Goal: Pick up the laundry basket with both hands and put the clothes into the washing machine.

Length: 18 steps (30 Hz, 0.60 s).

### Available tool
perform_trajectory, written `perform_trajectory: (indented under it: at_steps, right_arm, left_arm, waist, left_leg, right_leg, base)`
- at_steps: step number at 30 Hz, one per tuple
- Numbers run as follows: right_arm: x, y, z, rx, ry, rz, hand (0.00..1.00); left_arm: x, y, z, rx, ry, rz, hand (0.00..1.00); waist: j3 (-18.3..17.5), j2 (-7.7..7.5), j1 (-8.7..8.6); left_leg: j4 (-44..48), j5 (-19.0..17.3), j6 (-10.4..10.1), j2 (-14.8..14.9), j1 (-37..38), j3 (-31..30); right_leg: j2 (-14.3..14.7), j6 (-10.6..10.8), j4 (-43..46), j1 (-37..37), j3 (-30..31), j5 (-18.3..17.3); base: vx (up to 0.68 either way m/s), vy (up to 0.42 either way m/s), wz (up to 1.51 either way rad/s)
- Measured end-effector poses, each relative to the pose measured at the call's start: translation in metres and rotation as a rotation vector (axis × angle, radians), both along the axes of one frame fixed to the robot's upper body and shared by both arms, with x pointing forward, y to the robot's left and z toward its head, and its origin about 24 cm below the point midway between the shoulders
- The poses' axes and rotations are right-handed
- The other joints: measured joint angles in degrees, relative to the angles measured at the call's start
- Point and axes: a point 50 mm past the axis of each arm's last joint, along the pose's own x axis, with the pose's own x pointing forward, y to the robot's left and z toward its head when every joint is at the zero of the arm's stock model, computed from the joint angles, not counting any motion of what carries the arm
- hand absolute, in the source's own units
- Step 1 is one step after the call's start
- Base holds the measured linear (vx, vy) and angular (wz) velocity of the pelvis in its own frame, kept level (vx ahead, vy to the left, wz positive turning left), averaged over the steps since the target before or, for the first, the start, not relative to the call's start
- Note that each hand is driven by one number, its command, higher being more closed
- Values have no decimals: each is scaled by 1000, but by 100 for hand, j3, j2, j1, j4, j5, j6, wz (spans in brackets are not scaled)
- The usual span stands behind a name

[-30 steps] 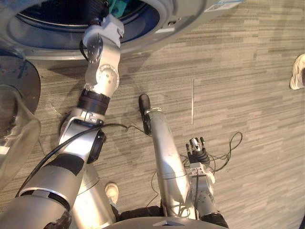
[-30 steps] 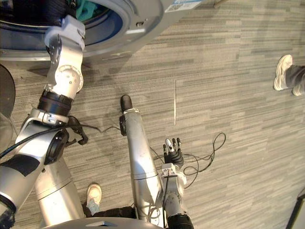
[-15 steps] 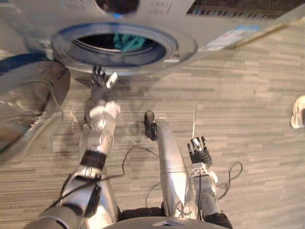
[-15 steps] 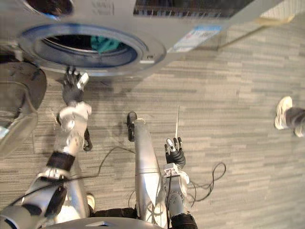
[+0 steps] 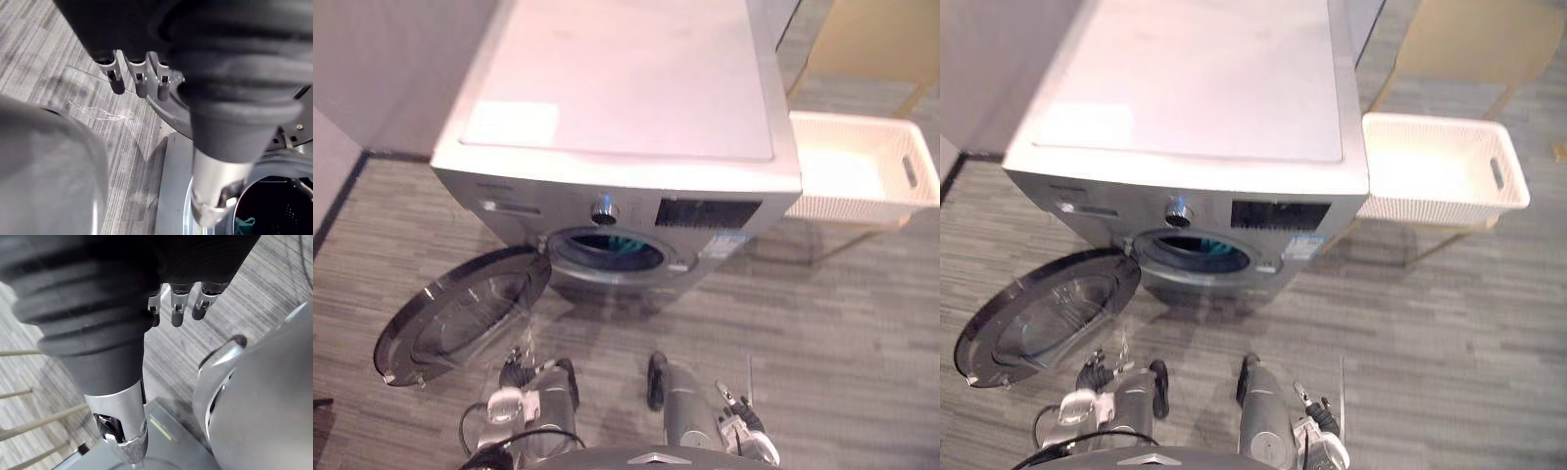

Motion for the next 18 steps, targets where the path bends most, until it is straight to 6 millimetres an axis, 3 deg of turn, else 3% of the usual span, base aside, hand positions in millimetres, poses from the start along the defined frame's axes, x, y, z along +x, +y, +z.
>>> perform_trajectory:
  at_steps: [4, 6, 11, 12, 14, 15, 17, 18]
  right_arm:
    - [-11, 3, -6, -15, 67, 58, 0]
    - [-9, 5, -7, -29, 81, 97, 0]
    - [21, 16, -1, -54, 29, 213, 0]
    - [25, 20, 0, -48, 18, 218, 0]
    - [29, 25, 0, -30, 6, 210, 0]
    - [29, 25, 0, -30, 5, 207, 0]
    - [27, 18, 0, -39, 15, 189, 0]
    - [28, 20, -1, -31, 19, 191, 0]
  left_arm:
    - [-5, -7, -3, -58, 6, 61, 0]
    - [-2, -11, -2, -72, -9, 60, 0]
    - [-3, -21, -4, -81, 3, 17, 0]
    - [-3, -20, -4, -77, 5, 8, 0]
    - [-5, -30, -6, -96, 18, -18, 0]
    - [-8, -32, -7, -102, 25, -26, 0]
    - [-14, -37, -11, -116, 57, -56, 0]
    - [-15, -33, -12, -106, 69, -63, 0]
  waist:
    - [-435, -22, 1]
    - [-547, -27, -16]
    - [-620, -21, -3]
    - [-661, -39, -16]
    - [-645, -35, -25]
    - [-672, 4, -49]
    - [-760, 174, -134]
    - [-787, 122, -128]
  left_leg:
    - [-1179, 679, -67, -62, 613, -317]
    - [-1342, 818, -87, -76, 712, -529]
    - [-1142, 987, -113, -69, 776, -437]
    - [-1161, 961, -116, -73, 795, -423]
    - [309, 77, 50, -11, 754, -115]
    - [407, -39, 21, -14, 833, -114]
    - [-257, -393, 95, -42, 1226, -87]
    - [-452, -282, 121, -128, 1292, 16]
  right_leg:
    - [-19, -1, -836, 820, -652, 255]
    - [-15, -8, -1007, 1018, -919, 279]
    - [11, -71, -1201, 1416, -1123, 331]
    - [-45, -108, -1261, 1402, -1202, 365]
    - [-118, -85, -1287, 1595, -1291, 424]
    - [-126, -54, -1321, 1641, -1323, 445]
    - [-61, 35, -1523, 1683, -1294, 579]
    - [-89, 97, -1627, 1666, -1177, 660]
  base:
    - [155, -30, 67]
    - [101, -6, 65]
    - [35, -1, 23]
    - [-76, 21, 14]
    - [-82, 56, 24]
    - [-86, 72, 27]
    - [-137, 188, 8]
    - [-161, 196, -28]
